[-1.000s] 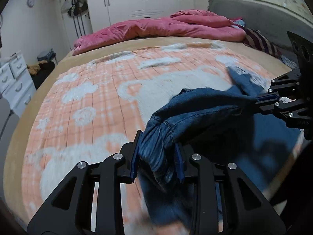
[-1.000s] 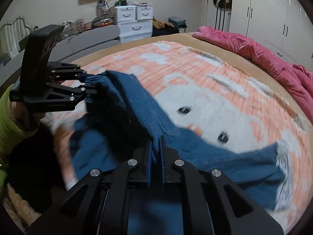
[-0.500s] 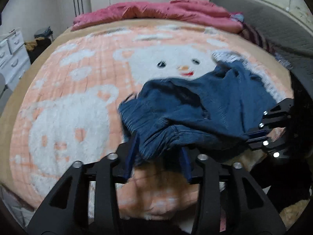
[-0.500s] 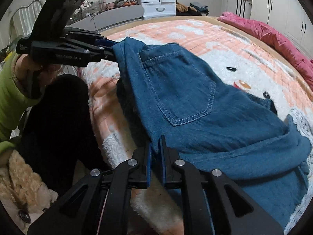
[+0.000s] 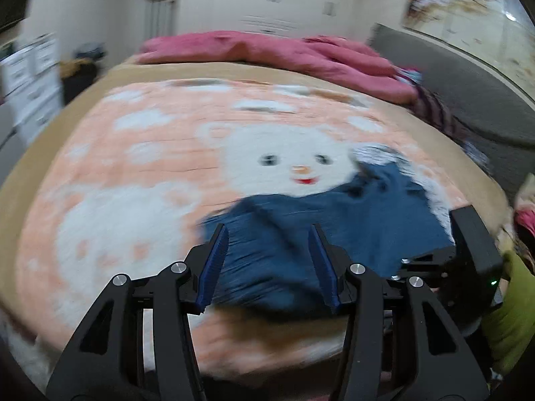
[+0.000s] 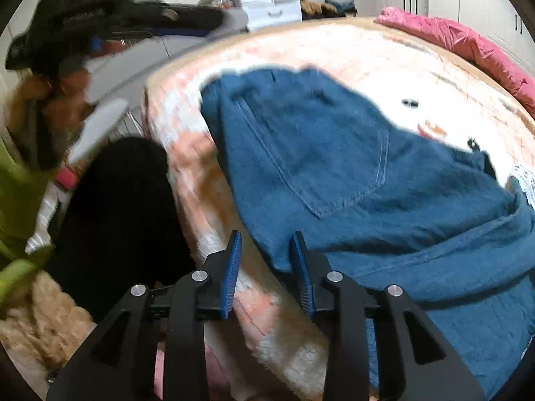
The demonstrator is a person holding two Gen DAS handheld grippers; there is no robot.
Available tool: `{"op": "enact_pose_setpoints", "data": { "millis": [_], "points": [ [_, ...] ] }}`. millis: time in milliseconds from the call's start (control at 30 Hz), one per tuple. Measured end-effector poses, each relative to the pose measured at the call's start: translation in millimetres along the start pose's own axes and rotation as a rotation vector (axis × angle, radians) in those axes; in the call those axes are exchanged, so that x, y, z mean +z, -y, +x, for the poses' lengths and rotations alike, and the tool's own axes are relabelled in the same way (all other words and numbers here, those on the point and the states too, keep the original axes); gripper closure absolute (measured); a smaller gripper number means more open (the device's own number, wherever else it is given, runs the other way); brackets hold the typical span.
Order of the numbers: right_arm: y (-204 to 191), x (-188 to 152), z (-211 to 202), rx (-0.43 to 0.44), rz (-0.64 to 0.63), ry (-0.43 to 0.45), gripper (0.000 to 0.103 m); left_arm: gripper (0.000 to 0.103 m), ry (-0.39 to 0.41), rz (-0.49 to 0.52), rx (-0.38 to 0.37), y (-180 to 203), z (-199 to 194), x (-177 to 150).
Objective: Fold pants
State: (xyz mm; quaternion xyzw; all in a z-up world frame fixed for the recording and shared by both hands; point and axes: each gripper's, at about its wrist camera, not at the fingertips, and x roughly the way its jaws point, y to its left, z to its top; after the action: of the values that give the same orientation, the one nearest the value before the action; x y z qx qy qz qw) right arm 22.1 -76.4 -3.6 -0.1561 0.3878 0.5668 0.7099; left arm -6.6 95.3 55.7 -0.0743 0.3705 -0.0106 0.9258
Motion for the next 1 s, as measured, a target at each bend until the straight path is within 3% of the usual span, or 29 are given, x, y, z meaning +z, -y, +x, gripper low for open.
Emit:
{"op": "enact_pose_setpoints", "data": {
  "millis": [100,167,233,367,500,567,667,767,933,1000],
  "points": [
    [11,1,-25,-0.046,0.055,0.100,0.066,0.062,-0.071,0.030,-0.031,18,30,-9],
    [20,-1,-27,-0.112,0.087,0.104,0.061,0.062,-0.124,0.027,-0.034,20,47,-27],
    [26,-3,-17,-0.141,0.115,0.067,0.061,0.063,-0.178,0.029,0.011,16,62,-46],
    [43,-13,15,-0.213,0.172,-0.090,0.060,0.068,-0.206,0.007,0.011,7,70,-59],
    [46,-14,16,-0.198,0.192,-0.087,0.060,0.068,-0.212,0.002,0.007,2,76,-58],
    [51,-14,4,-0.176,0.218,-0.046,0.060,0.067,-0.189,-0.005,0.009,6,71,-54],
    [61,-14,-33,-0.163,0.257,0.083,0.054,0.052,-0.120,-0.056,-0.032,9,49,-43],
    [82,-17,-64,-0.223,0.319,0.175,0.047,0.045,-0.078,-0.021,-0.045,23,32,-32],
    [117,-27,-102,-0.342,0.431,0.229,0.041,0.039,-0.076,0.046,-0.104,60,38,-12],
    [131,-26,-111,-0.378,0.469,0.236,0.032,0.038,-0.092,0.077,-0.142,77,49,-6]
  ]
}}
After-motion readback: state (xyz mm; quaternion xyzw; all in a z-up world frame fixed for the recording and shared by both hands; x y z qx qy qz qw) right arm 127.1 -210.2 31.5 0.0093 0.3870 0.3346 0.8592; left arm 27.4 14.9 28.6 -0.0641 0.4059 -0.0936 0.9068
